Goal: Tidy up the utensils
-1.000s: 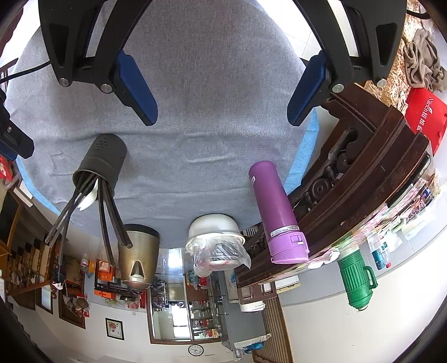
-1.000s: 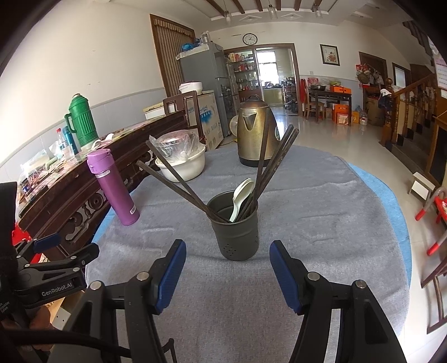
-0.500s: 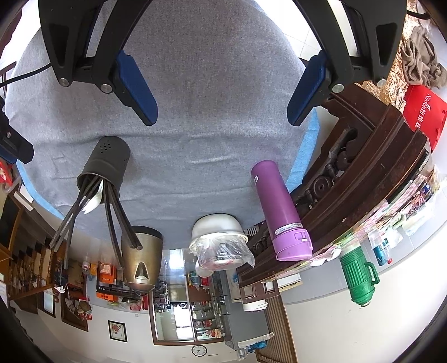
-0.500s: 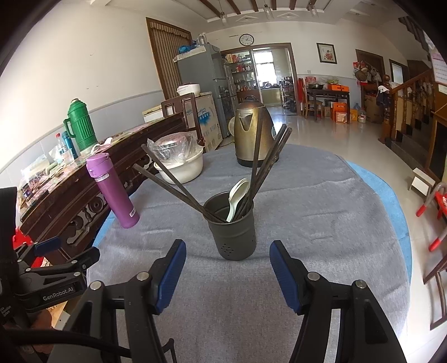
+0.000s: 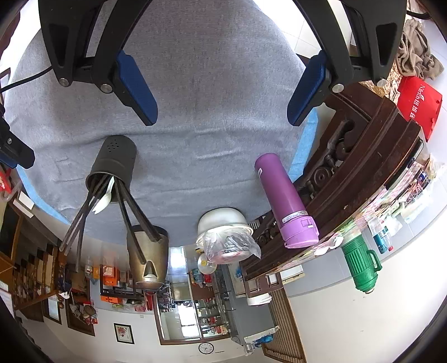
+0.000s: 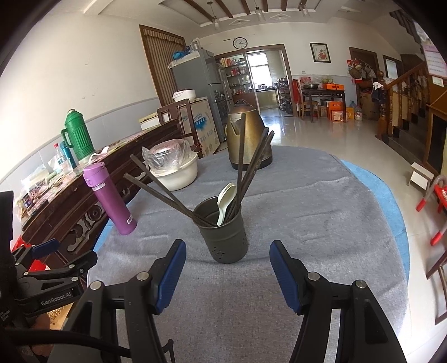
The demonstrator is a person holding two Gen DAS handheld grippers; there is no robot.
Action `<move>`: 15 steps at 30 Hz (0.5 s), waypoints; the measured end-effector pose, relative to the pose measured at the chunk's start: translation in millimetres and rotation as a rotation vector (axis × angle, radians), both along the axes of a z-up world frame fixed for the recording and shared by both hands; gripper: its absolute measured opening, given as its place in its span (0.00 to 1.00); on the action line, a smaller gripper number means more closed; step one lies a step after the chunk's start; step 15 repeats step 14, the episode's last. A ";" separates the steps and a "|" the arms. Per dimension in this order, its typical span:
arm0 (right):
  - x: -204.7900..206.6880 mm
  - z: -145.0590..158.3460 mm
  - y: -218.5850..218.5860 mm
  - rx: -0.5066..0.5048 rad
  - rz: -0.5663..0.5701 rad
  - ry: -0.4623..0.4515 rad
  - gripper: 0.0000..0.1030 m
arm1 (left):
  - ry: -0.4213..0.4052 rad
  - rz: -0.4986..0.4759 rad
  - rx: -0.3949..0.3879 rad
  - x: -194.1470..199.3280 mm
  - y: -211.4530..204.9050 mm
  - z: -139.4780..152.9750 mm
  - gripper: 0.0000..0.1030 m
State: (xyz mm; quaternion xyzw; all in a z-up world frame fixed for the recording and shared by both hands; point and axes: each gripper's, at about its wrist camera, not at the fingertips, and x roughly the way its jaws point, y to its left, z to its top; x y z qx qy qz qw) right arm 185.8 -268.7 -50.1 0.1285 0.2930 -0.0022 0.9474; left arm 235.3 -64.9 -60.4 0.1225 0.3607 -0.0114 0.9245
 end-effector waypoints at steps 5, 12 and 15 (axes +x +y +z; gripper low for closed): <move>1.3 -0.5 -9.3 0.007 -0.015 0.003 0.64 | 0.004 -0.012 0.002 3.2 -6.3 -1.1 0.91; 11.5 -3.3 -14.5 0.003 -0.032 0.014 0.64 | 0.005 -0.030 -0.019 16.6 -7.8 -6.2 0.91; 16.5 -9.0 -16.9 -0.018 -0.039 0.021 0.64 | 0.012 -0.019 -0.048 27.0 -2.4 -13.4 0.91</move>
